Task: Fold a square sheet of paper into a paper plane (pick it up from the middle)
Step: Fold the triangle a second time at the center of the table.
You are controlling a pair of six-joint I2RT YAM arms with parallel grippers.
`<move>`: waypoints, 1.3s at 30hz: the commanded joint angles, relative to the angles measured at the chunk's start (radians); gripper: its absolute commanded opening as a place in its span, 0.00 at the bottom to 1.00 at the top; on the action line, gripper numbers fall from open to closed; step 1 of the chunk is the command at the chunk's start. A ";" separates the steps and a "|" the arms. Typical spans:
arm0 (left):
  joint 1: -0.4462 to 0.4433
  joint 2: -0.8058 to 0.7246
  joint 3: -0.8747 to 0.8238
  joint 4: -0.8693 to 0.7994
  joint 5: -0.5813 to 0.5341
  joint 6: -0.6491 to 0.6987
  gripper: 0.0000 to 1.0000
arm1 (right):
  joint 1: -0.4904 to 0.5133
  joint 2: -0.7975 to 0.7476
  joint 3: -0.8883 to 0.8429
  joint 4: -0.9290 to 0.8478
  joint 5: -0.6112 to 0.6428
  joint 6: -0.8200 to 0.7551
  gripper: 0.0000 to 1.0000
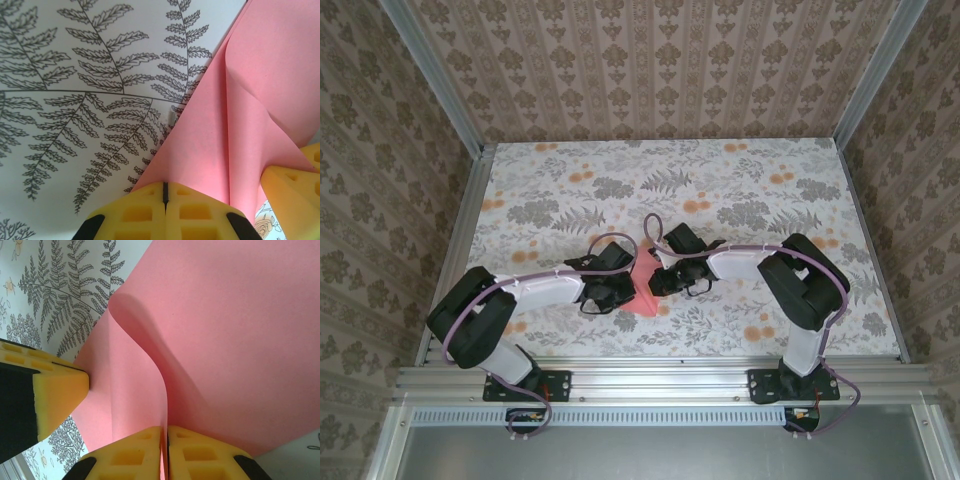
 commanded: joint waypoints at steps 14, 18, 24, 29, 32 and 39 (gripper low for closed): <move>-0.006 -0.003 0.003 -0.087 -0.037 0.009 0.00 | 0.011 0.009 0.008 -0.042 -0.026 -0.005 0.13; -0.007 -0.006 0.003 -0.091 -0.040 0.005 0.00 | 0.015 -0.023 0.000 -0.039 -0.026 -0.001 0.13; -0.007 -0.004 0.005 -0.092 -0.041 0.007 0.00 | 0.016 -0.043 -0.005 -0.039 -0.012 -0.002 0.13; -0.007 -0.006 0.003 -0.095 -0.043 0.006 0.00 | 0.017 -0.051 -0.006 -0.051 0.003 0.005 0.13; -0.007 -0.005 0.004 -0.093 -0.043 0.004 0.00 | 0.019 -0.058 -0.013 -0.041 0.001 0.009 0.12; -0.007 -0.003 0.010 -0.096 -0.040 0.009 0.00 | 0.018 -0.020 -0.008 -0.043 0.003 0.005 0.12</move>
